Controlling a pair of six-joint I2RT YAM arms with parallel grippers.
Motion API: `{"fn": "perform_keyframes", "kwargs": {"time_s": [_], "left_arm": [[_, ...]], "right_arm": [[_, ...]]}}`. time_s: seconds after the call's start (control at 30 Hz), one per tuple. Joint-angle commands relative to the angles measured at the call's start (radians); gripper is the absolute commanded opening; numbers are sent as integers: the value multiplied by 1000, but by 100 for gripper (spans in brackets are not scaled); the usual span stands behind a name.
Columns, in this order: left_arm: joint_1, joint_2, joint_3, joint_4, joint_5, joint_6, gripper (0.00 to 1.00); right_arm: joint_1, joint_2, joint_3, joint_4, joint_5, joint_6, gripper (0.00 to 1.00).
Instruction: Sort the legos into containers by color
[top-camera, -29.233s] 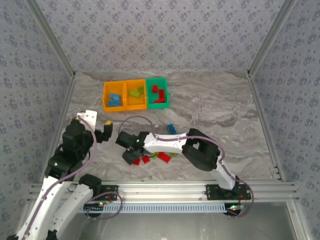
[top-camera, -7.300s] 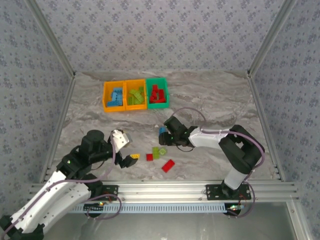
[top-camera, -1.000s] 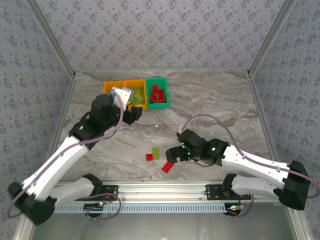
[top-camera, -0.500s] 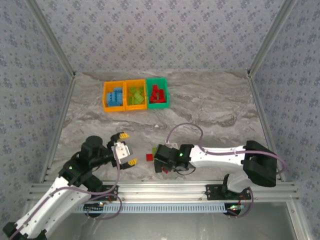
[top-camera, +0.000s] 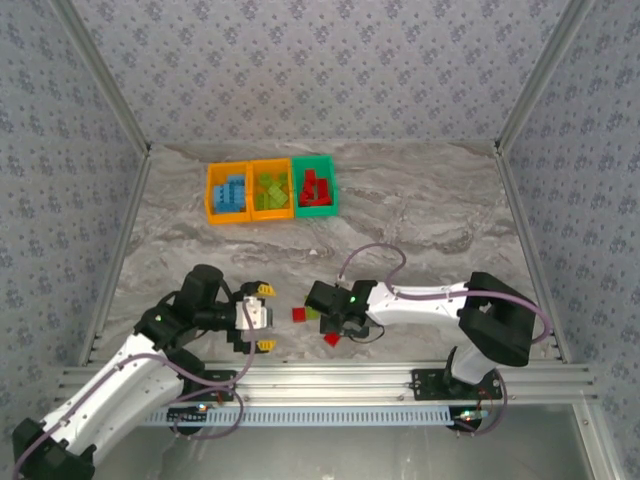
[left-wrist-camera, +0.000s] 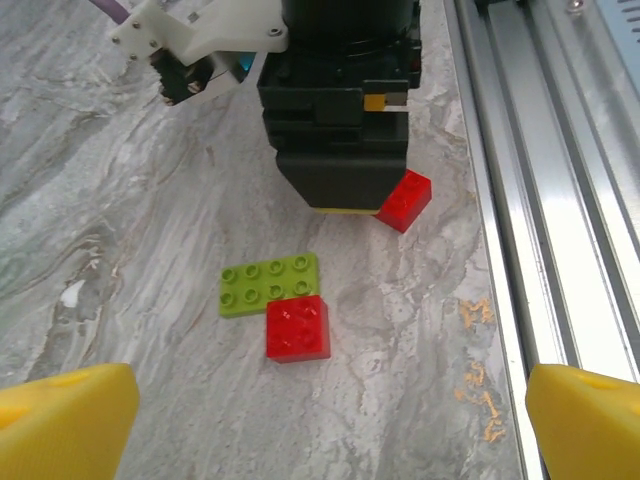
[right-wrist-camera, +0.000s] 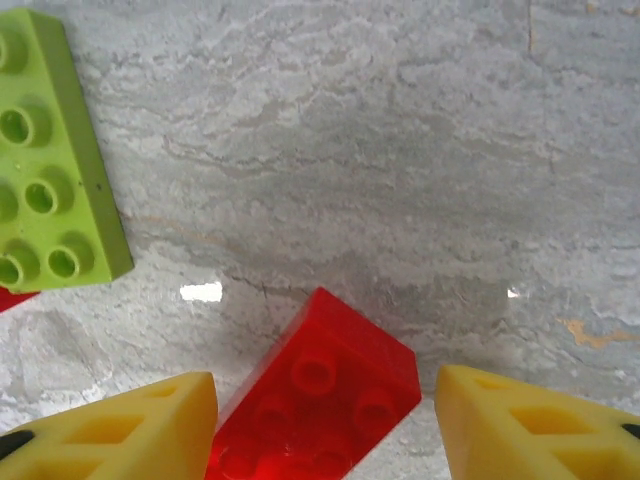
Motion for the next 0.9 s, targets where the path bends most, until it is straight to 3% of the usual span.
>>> {"fn": "perform_keyframes", "kwargs": {"time_s": [0.0, 0.13, 0.3, 0.4, 0.6, 0.73, 0.87], "left_arm": [[15, 8, 36, -7, 89, 25, 99], [18, 0, 22, 12, 107, 21, 99], [19, 6, 17, 22, 120, 22, 99], [20, 8, 14, 26, 124, 23, 99], [21, 12, 14, -1, 155, 62, 99], [24, 12, 13, 10, 157, 65, 99], [35, -11, -3, 72, 158, 37, 99]], "right_arm": [[-9, 6, -32, 8, 12, 54, 52], [-13, -27, -60, -20, 36, 93, 46], [-13, -22, -68, -65, 24, 117, 52], [-13, 4, -67, -59, 16, 111, 50], [-23, -1, -30, -119, 102, 93, 29], [-66, -70, -13, -109, 176, 12, 23], [-117, -101, 72, -76, 302, -233, 22]]}}
